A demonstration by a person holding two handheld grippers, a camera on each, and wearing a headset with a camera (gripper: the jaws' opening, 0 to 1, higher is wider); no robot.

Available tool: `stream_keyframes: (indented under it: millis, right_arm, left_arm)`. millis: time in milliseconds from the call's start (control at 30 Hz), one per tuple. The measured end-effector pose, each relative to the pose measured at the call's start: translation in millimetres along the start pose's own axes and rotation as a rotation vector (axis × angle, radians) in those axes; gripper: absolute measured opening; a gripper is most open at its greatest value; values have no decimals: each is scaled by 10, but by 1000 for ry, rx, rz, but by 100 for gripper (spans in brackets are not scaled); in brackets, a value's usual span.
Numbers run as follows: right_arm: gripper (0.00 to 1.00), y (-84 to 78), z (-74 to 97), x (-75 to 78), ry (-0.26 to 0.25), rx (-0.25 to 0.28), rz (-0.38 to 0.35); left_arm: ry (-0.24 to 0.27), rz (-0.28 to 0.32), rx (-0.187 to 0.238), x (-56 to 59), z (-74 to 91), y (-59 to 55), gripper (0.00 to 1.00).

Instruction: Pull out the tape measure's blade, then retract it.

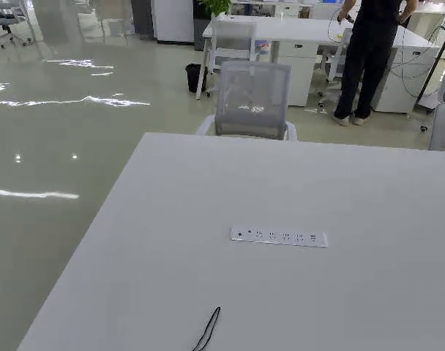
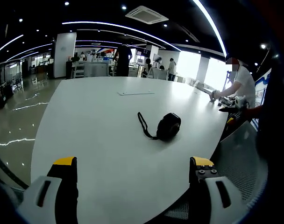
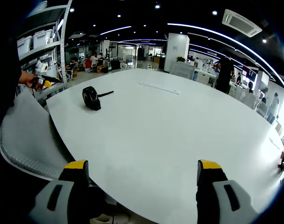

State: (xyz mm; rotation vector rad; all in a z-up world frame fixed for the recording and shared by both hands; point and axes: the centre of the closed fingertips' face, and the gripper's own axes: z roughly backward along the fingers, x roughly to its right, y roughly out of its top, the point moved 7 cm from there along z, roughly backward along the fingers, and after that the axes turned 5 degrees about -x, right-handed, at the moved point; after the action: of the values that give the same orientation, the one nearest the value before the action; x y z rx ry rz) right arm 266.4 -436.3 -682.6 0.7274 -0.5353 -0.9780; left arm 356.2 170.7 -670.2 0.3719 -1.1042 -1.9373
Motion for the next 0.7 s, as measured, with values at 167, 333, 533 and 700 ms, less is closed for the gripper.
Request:
stream_keyframes:
  millis: [167,333,533,700]
  right_arm:
    - [98,9,-21,31,2,4,5]
    - [97,4,-47,41,6,8,11]
    - [96,17,-89,51,25,3,25]
    - [96,48,-141,84,33,4,33]
  left_arm:
    - [-10,-20,-1,44,-25,20,99]
    - [-6,-19,-3,95,-83,18,99]
    - [-40,-70,-41,185,-168,-16,99]
    - [-71,-125,-68,203,-234,50,99]
